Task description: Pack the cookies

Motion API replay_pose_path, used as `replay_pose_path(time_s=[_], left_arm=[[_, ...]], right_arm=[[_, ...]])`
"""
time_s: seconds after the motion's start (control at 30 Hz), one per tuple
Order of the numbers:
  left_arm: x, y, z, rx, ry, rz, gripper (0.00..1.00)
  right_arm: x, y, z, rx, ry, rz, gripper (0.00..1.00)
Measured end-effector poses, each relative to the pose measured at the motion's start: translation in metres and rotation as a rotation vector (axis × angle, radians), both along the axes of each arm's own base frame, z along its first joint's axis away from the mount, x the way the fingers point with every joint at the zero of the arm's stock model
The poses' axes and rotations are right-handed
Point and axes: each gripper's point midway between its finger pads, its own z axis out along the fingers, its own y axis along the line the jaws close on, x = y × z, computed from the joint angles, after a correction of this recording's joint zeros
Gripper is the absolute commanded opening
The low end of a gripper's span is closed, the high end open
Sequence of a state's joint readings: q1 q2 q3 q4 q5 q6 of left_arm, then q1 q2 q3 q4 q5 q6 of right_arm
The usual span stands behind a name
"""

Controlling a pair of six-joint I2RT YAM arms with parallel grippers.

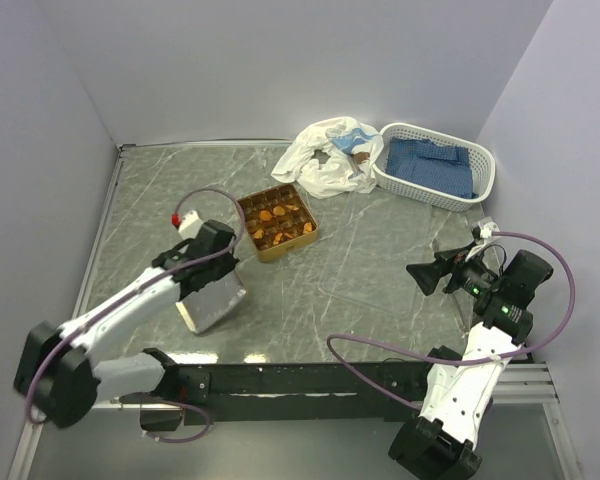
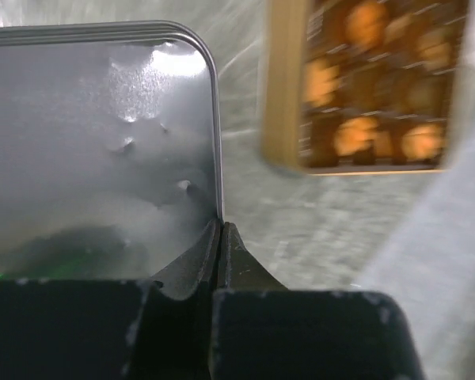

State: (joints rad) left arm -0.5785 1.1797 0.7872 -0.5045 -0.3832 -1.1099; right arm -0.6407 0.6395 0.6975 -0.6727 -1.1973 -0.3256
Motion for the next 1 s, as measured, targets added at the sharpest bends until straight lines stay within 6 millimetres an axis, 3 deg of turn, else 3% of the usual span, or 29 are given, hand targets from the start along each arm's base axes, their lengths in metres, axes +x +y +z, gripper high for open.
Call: replay_pose_path(time_s=[0.3, 0.53, 0.73, 1.0], left_arm=[[-0.019, 0.009, 0.107, -0.137, -0.326, -0.105, 0.01], [-0.054, -0.03, 0.178, -0.317, -0.619, -0.452, 0.01], [-0.091, -0.075, 0.204, -0.41, -0.788, -0.839, 0.01], [-0.125, -0.114, 0.217, -0.586, -0.911, -1.191, 0.01]], right_arm=[[-0.001, 0.001, 0.001, -0.004, -0.006, 0.0, 1.0], [-0.001, 0.002, 0.003, -0.009, -0.017, 0.014, 1.0], [-0.006, 0.021, 0.004, -0.005, -0.023, 0.109, 1.0], [-0.016, 0.084, 0.03, 0.017, -0.039, 0.395, 1.0]])
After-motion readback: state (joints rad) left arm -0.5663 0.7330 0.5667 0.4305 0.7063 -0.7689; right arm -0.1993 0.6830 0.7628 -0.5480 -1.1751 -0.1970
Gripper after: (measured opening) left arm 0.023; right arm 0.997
